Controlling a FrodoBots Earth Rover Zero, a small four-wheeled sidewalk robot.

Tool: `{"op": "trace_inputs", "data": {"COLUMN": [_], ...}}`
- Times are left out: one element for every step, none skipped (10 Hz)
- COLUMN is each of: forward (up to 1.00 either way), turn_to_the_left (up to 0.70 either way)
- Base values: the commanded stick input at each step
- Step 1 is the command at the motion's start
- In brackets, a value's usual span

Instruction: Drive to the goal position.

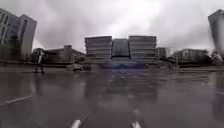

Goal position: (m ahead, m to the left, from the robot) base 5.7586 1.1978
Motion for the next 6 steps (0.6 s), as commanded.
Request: {"op": "trace_inputs", "data": {"forward": [1.0,1.0,1.0,1.0,1.0,1.0], "turn_to_the_left": [-0.02,-0.37,-0.37,-0.2,-0.06,0.0]}}
